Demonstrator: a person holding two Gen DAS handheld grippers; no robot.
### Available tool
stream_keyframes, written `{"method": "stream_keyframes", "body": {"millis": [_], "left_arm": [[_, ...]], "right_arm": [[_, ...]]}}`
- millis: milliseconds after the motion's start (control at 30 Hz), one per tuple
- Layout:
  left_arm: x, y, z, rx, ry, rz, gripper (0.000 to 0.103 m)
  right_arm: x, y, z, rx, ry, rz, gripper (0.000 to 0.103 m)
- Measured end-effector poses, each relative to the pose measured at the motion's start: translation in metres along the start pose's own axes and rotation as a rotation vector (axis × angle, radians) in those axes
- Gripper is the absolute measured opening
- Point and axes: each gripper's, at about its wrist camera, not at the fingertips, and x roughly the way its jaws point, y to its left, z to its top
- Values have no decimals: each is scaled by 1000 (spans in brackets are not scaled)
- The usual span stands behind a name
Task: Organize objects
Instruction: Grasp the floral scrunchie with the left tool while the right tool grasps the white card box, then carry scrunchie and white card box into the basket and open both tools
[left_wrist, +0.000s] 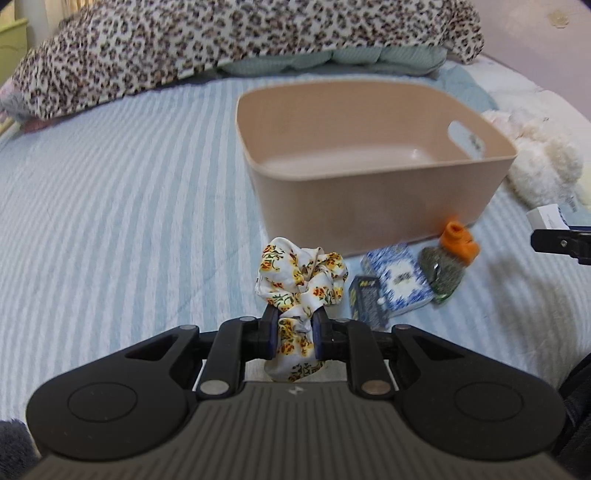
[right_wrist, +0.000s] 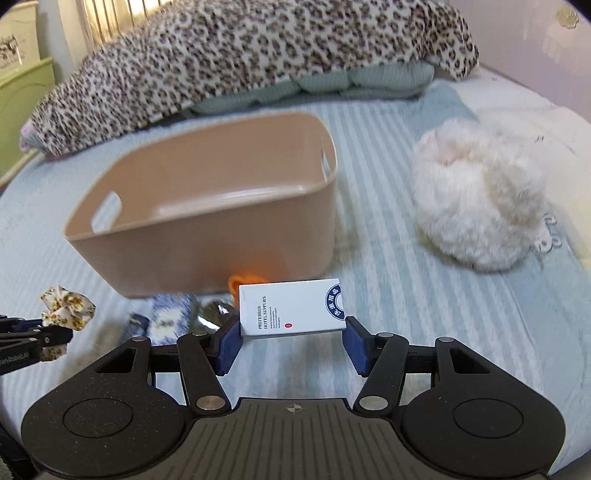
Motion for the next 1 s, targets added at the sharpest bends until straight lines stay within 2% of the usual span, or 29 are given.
{"method": "stream_keyframes", "body": {"millis": [233,400,667,800,1000], "left_arm": [[-19,-11,24,20,-79,-6,19],[-26,-15,48,24,-153,24,19],[-13,-20,92,44,-210,46,19],[4,-24,111,47,-215,57,19],[40,-33,124,66,-170,76,19]], "right_arm": [[-17,5,20,-12,-70,26,55],[-21,12,44,-37,-123,49,55],[-15,28,83,-121,-205,33,55],[-2,31,103,-119,-212,33,55],[30,38,119,-132,-196,24,55]]}}
